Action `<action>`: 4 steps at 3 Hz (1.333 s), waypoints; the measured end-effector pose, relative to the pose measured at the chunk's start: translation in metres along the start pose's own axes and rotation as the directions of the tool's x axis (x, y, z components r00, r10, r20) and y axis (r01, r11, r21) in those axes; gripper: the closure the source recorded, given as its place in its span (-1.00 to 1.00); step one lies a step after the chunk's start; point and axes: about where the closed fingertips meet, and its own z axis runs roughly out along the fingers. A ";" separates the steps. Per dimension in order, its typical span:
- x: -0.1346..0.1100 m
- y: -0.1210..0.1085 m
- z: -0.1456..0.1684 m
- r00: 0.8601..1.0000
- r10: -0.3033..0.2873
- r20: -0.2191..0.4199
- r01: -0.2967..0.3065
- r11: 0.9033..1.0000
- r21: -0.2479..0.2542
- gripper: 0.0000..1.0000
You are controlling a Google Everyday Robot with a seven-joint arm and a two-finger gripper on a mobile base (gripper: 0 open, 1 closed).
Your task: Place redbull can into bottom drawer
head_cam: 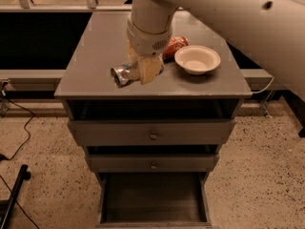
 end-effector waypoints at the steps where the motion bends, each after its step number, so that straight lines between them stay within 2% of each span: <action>1: 0.044 0.064 0.016 0.982 0.189 -0.005 -0.189 0.982 0.027 1.00; 2: 0.102 0.150 0.067 0.925 0.381 0.004 -0.381 0.925 0.006 1.00; 3: 0.146 0.220 0.117 0.854 0.516 0.063 -0.516 0.856 -0.026 1.00; 4: 0.152 0.229 0.122 0.842 0.534 0.071 -0.534 0.845 -0.029 1.00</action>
Offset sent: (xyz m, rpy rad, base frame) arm -0.0987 -0.3162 -0.2580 0.1400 0.1902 -0.7160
